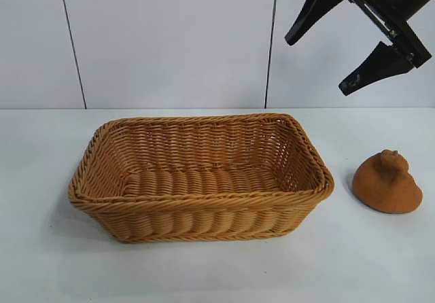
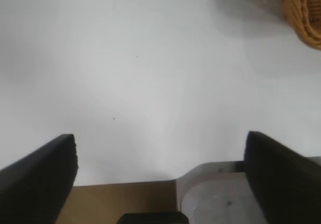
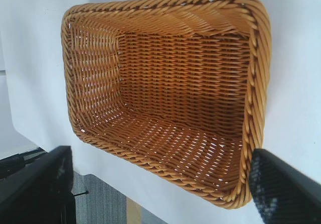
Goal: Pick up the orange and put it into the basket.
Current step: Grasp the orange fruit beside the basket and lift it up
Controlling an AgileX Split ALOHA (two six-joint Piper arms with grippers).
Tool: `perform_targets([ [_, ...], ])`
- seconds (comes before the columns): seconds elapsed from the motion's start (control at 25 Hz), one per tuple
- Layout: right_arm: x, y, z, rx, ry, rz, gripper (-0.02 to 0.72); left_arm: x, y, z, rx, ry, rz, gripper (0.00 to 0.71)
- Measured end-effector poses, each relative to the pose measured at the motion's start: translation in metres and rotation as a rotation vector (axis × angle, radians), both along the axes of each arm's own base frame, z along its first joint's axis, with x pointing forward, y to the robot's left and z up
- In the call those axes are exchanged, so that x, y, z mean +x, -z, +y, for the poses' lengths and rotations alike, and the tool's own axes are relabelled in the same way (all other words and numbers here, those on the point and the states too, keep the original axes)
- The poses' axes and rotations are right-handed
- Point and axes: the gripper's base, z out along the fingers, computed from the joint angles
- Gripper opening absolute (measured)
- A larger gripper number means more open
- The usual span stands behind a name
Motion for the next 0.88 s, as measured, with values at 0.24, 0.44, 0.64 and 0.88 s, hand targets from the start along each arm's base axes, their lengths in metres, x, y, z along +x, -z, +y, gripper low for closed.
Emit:
perform_targets([
  [0.24,0.000,0.000,0.000,0.000,0.001,-0.001,0.652,-0.066,0.024,0.005,-0.020,0.000,-0.146,0.643],
  [0.44,0.001,0.000,0.000,-0.001,0.004,-0.006,0.652,-0.101,0.050,0.008,-0.032,-0.002,-0.283,0.643],
  [0.64,0.001,0.002,-0.003,-0.039,-0.005,-0.012,0.652,-0.119,0.044,0.010,-0.046,-0.001,-0.435,0.643],
  [0.88,0.000,0.009,-0.015,-0.199,-0.016,-0.013,0.652,-0.148,0.039,0.012,-0.063,0.000,-0.634,0.643],
])
